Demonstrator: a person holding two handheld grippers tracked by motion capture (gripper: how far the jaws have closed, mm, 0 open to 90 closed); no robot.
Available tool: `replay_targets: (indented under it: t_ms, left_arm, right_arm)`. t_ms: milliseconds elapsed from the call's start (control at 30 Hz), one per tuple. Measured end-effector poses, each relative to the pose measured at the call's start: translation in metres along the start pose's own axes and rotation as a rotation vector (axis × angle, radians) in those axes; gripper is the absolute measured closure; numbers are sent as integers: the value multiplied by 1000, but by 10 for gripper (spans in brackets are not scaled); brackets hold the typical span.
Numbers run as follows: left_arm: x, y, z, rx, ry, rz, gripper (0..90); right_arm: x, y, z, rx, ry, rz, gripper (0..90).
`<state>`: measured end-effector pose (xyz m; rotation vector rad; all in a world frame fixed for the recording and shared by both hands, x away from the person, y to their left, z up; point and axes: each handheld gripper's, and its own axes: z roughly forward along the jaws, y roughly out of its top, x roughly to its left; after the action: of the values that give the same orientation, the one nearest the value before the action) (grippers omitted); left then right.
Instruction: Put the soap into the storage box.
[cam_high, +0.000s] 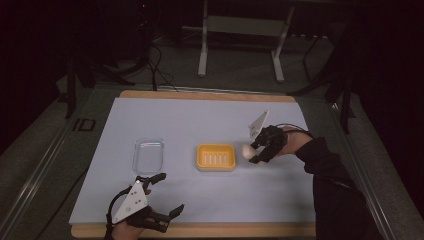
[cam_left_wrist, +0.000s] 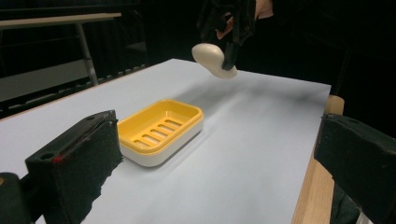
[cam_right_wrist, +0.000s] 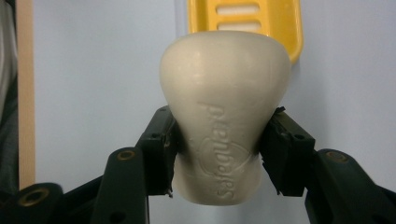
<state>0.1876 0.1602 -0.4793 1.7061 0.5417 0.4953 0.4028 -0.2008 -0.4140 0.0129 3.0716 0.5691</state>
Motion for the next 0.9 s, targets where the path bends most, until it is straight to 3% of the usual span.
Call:
replay_targets:
  t_ms: [367,900]
  left_arm:
    - [0,0,0,0,-1,-1,7]
    - [0,0,0,-1,-1,-1,7]
  right_arm:
    - [-2,16,-3,-18,13,-22,497]
    - [-5,52,-17,-14,-13,-92,497]
